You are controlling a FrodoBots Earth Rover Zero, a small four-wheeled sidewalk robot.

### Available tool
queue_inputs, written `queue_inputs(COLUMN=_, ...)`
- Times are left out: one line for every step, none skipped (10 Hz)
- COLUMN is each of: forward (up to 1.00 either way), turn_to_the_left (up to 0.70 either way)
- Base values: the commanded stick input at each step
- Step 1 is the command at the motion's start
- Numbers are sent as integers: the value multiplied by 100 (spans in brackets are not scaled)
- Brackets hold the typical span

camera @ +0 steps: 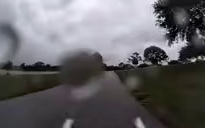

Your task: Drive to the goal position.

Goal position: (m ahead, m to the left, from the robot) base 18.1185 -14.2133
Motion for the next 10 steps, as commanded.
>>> queue_inputs(forward=100, turn_to_the_left=0)
queue_inputs(forward=100, turn_to_the_left=0)
queue_inputs(forward=100, turn_to_the_left=0)
queue_inputs(forward=100, turn_to_the_left=0)
queue_inputs(forward=100, turn_to_the_left=0)
queue_inputs(forward=100, turn_to_the_left=0)
queue_inputs(forward=100, turn_to_the_left=0)
queue_inputs(forward=100, turn_to_the_left=0)
queue_inputs(forward=100, turn_to_the_left=0)
queue_inputs(forward=100, turn_to_the_left=0)
